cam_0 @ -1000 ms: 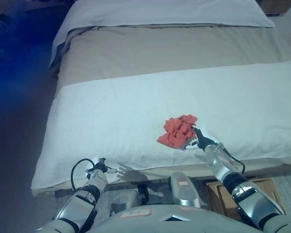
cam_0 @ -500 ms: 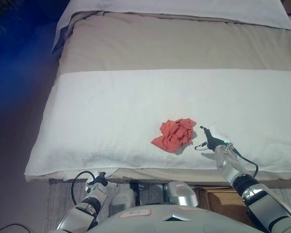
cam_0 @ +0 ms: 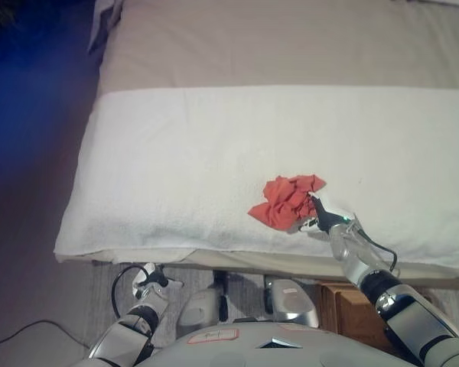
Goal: Put the clothes on the bed into the basket.
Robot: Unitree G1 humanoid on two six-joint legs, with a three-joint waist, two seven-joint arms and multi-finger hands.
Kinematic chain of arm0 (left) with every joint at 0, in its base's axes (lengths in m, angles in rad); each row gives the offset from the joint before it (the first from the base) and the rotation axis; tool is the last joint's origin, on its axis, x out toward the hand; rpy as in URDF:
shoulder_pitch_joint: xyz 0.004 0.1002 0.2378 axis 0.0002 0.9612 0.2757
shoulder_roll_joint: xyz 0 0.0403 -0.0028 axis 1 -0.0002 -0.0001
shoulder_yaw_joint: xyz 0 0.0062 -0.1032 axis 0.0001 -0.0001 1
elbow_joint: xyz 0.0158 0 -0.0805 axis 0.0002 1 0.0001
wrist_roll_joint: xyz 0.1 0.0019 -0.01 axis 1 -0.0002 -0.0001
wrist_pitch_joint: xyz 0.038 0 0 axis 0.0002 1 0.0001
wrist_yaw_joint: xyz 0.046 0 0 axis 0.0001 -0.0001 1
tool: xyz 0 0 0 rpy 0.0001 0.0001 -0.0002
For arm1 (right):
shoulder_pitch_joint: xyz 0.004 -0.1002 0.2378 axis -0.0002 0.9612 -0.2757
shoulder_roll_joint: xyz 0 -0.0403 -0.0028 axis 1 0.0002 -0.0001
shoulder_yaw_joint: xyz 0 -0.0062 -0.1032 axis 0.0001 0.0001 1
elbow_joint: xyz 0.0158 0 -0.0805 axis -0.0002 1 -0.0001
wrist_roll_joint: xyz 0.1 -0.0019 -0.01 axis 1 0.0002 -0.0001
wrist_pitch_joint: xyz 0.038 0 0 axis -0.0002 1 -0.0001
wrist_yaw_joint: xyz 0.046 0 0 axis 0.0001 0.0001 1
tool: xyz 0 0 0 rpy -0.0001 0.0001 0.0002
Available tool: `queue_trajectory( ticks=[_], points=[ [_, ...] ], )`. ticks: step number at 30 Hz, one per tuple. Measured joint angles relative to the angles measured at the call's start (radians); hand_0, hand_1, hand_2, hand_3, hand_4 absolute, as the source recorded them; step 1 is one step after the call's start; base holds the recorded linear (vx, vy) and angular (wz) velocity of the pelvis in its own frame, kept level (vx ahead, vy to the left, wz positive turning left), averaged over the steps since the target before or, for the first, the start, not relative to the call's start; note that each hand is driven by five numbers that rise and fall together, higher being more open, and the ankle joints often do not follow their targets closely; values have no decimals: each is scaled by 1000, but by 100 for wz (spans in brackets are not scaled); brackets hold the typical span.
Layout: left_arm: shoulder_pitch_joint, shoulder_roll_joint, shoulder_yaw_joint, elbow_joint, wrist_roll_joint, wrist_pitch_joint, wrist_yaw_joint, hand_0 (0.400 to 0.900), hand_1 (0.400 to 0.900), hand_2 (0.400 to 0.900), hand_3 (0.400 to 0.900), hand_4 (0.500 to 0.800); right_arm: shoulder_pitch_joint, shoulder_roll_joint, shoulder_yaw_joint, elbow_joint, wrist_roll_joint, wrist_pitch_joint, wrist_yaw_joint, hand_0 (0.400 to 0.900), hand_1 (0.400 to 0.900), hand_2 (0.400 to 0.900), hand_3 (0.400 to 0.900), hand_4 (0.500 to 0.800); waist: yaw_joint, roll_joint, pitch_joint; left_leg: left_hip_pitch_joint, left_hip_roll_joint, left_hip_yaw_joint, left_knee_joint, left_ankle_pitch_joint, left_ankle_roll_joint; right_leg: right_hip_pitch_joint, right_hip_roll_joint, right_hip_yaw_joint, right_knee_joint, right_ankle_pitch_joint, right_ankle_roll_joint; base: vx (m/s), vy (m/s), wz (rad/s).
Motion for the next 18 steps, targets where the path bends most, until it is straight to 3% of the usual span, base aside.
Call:
queue_trajectory(
  ticks=[8, 13, 15, 16, 18],
  points=[
    [-103, 1, -9, 1, -67, -6, 37, 900, 900, 900, 900, 800, -131, 9, -3, 57, 72, 23, -79, 900, 900, 900, 900, 800, 16, 43, 77, -88, -7, -15, -9, 24, -15, -83, -7, -10, 2, 14, 4, -23, 22, 18],
    [-115, 2, -14, 2, -110, -5, 45, 900, 900, 900, 900, 800, -181, 51, -95, 104, 209, 28, -161, 900, 900, 900, 900, 800, 29, 62, 110, -122, -10, -43, 0, 40, -18, -105, -9, -39, 1, 21, -4, 43, 29, 11],
    [-115, 2, -15, 0, -126, -6, 45, 900, 900, 900, 900, 800, -189, 61, -117, 106, 263, 29, -180, 625, 625, 625, 625, 635, 30, 63, 112, -125, -11, -46, 0, 40, -18, -105, -10, -41, -1, 20, -3, 55, 14, 7],
    [-116, 2, -15, 0, -127, -6, 45, 900, 900, 900, 900, 800, -189, 68, -121, 104, 279, 28, -185, 400, 400, 400, 400, 500, 30, 63, 112, -125, -12, -46, 0, 40, -18, -105, -11, -42, -1, 20, -3, 48, 15, 4],
    [-119, 2, -17, -1, -127, -7, 47, 900, 900, 900, 900, 800, -189, 69, -121, 102, 299, 26, -190, 400, 400, 400, 400, 500, 29, 64, 113, -125, -13, -46, -1, 39, -18, -106, -12, -42, -1, 20, -3, 45, 13, 0]
  ],
)
